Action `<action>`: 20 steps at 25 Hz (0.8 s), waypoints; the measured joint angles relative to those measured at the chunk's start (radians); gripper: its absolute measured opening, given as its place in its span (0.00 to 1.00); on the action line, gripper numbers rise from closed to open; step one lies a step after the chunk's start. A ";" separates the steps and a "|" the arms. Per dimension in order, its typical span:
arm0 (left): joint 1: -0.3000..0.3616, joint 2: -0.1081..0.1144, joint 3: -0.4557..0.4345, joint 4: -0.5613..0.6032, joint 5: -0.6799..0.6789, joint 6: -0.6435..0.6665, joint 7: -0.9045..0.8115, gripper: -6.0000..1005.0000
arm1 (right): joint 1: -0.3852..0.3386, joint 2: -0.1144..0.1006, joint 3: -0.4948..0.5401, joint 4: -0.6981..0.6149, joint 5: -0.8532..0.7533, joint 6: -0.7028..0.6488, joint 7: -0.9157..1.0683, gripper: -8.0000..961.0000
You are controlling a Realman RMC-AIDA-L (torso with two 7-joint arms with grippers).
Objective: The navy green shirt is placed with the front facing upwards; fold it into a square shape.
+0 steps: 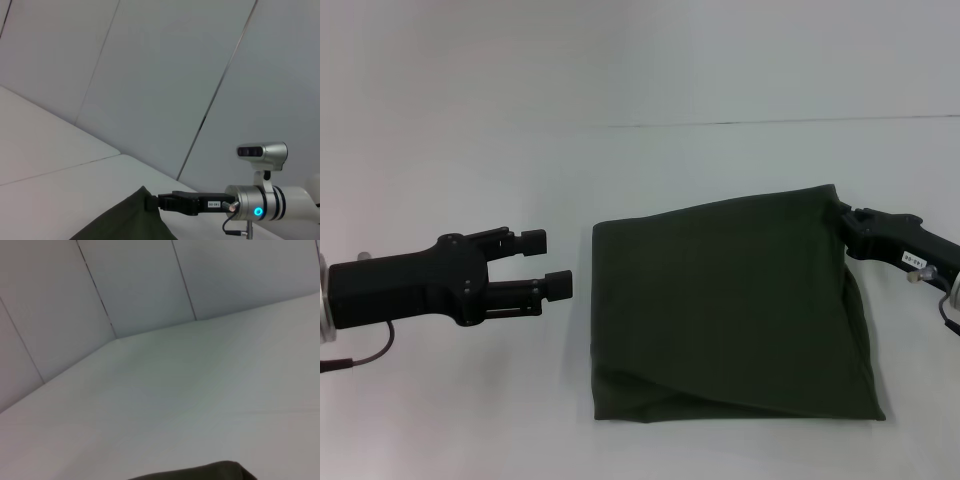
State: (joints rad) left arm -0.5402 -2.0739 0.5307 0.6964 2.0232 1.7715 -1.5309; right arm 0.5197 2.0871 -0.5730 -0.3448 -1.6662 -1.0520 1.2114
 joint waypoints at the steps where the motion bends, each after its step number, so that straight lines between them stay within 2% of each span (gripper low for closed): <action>1: 0.000 0.000 0.000 0.000 0.000 0.000 0.000 0.87 | 0.003 0.000 0.000 0.000 0.000 0.004 0.001 0.03; 9: 0.000 0.000 0.000 0.000 0.000 0.000 0.000 0.87 | 0.030 0.002 -0.005 0.000 -0.001 0.077 0.031 0.04; 13: 0.004 0.000 -0.001 0.000 0.000 0.000 -0.003 0.87 | 0.019 0.002 0.000 0.003 0.000 0.091 0.031 0.06; 20: 0.007 -0.004 -0.002 0.000 0.000 -0.020 -0.015 0.87 | 0.003 0.001 0.025 -0.005 0.004 0.065 0.006 0.20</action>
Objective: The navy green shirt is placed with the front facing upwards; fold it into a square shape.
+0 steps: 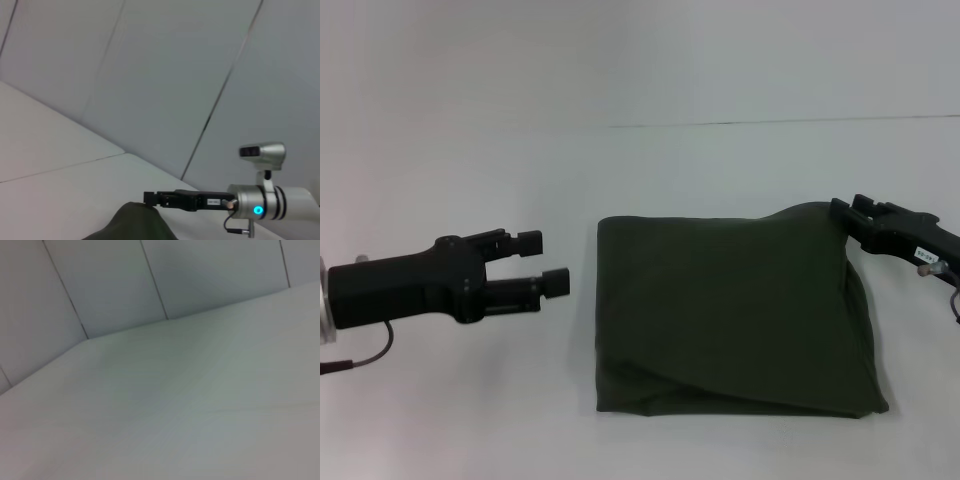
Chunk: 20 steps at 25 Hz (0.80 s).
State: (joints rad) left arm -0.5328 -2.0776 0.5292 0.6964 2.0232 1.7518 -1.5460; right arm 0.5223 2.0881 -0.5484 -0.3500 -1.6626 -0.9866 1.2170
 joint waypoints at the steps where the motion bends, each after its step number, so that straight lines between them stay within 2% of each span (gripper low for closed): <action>1: 0.000 -0.001 0.000 0.000 0.000 -0.013 -0.012 0.87 | -0.005 0.000 0.001 -0.005 0.000 -0.005 -0.006 0.22; 4: -0.008 -0.005 0.007 0.000 0.006 -0.102 -0.117 0.87 | -0.029 0.000 0.009 -0.032 0.000 -0.063 -0.032 0.28; 9: -0.023 -0.007 0.095 0.000 0.027 -0.233 -0.321 0.87 | -0.070 0.000 0.025 -0.060 0.001 -0.241 -0.119 0.53; 17: -0.090 -0.005 0.205 -0.001 0.141 -0.310 -0.642 0.87 | -0.113 -0.008 0.013 -0.065 -0.103 -0.492 -0.297 0.92; 20: -0.107 -0.007 0.243 -0.008 0.153 -0.335 -0.721 0.87 | -0.126 -0.009 0.005 -0.089 -0.178 -0.554 -0.313 0.92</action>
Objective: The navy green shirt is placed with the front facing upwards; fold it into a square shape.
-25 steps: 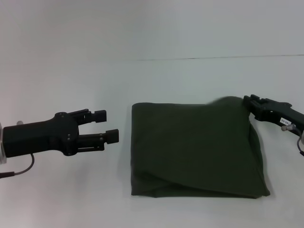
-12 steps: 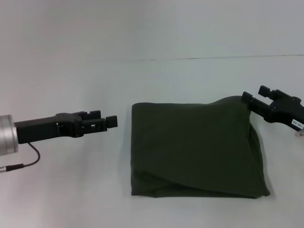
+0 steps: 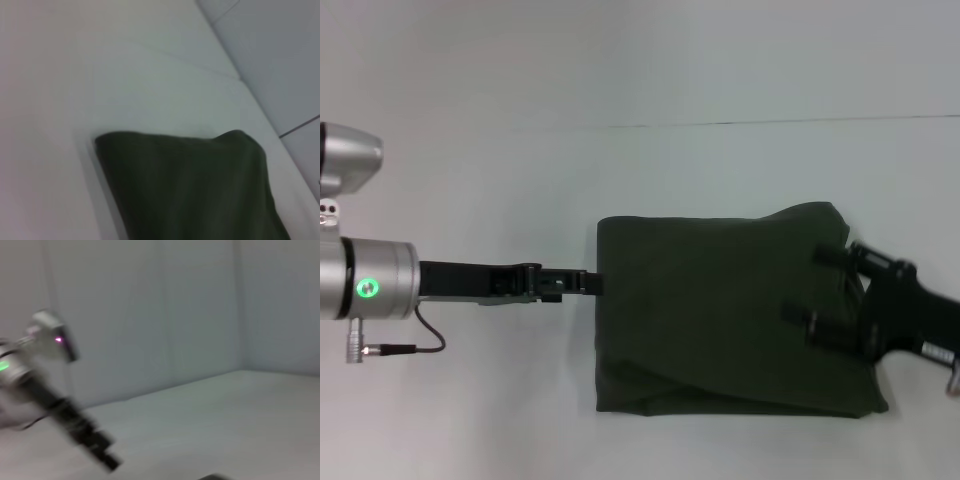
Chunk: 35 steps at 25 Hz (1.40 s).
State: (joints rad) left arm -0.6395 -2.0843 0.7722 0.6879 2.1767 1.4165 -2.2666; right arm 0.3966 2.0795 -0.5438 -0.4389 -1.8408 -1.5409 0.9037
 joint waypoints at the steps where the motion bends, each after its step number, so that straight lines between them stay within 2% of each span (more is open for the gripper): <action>1: -0.005 0.000 0.012 -0.004 0.001 -0.004 -0.017 0.87 | -0.005 0.002 -0.005 -0.017 -0.032 -0.023 -0.003 0.92; 4: -0.019 0.000 0.026 -0.019 0.002 -0.008 -0.041 0.86 | -0.016 0.006 -0.011 -0.071 -0.162 -0.096 0.008 0.92; 10: -0.052 0.000 0.041 -0.055 0.046 -0.027 -0.099 0.84 | -0.025 0.004 -0.011 -0.121 -0.235 -0.132 0.048 0.92; 17: -0.075 -0.005 0.110 -0.086 0.057 -0.061 -0.161 0.82 | -0.028 0.005 -0.005 -0.138 -0.243 -0.141 0.054 0.92; 29: -0.109 -0.014 0.120 -0.125 0.078 -0.108 -0.190 0.78 | -0.029 0.004 -0.005 -0.158 -0.245 -0.153 0.075 0.91; 35: -0.121 -0.014 0.176 -0.125 0.078 -0.106 -0.202 0.76 | -0.025 0.001 -0.002 -0.163 -0.245 -0.154 0.076 0.90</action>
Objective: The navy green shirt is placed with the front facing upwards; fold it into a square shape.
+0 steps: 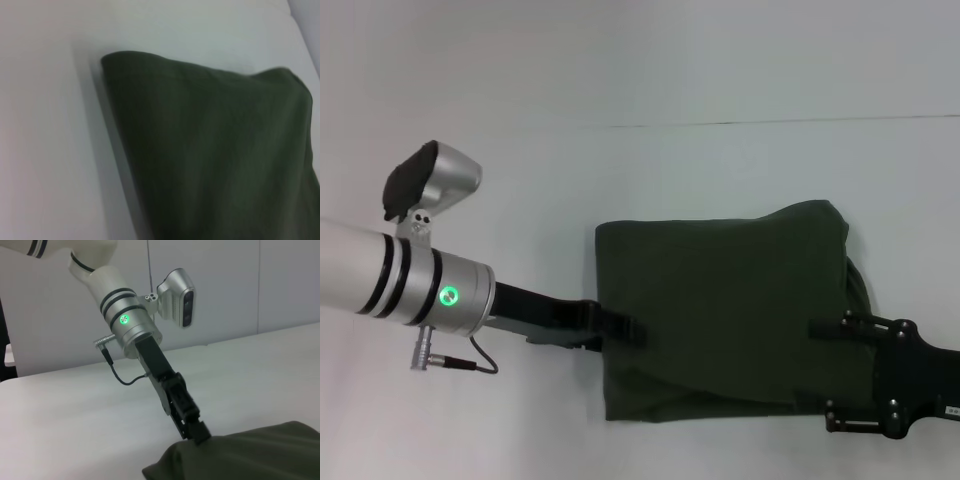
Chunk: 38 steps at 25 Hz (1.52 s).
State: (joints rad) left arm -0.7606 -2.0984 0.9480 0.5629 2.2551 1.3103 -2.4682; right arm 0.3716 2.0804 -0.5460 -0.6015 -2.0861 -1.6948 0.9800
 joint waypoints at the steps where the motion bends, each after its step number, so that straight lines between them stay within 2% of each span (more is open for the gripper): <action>1: -0.002 0.000 0.010 0.000 0.000 0.001 0.003 0.76 | 0.000 0.000 0.000 -0.004 0.000 0.000 0.000 0.90; 5: -0.004 0.000 0.021 0.001 0.000 0.000 0.018 0.74 | 0.000 0.004 0.000 -0.014 0.001 0.002 0.000 0.90; 10: 0.001 -0.001 0.013 0.006 -0.007 0.002 0.038 0.50 | -0.003 0.005 0.000 -0.017 0.005 0.006 0.000 0.90; 16: -0.001 -0.008 0.012 0.008 -0.009 0.007 0.054 0.27 | -0.003 0.006 0.001 -0.017 0.006 0.009 0.001 0.90; 20: 0.003 -0.009 0.011 0.019 -0.010 0.011 0.068 0.23 | -0.002 0.007 0.002 -0.017 0.006 0.011 0.002 0.90; 25: 0.037 -0.003 0.006 0.068 -0.008 0.031 0.073 0.18 | 0.001 0.007 0.003 -0.013 0.006 0.020 0.002 0.90; 33: 0.148 0.015 -0.074 0.219 0.000 0.118 0.077 0.15 | 0.010 0.011 0.003 -0.008 0.006 0.044 0.002 0.90; 38: 0.200 0.018 -0.141 0.274 0.016 0.162 0.102 0.15 | 0.025 0.013 0.003 0.007 0.010 0.059 0.002 0.91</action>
State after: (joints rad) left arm -0.5607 -2.0808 0.8070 0.8366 2.2713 1.4722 -2.3665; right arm 0.3968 2.0930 -0.5430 -0.5947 -2.0757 -1.6363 0.9818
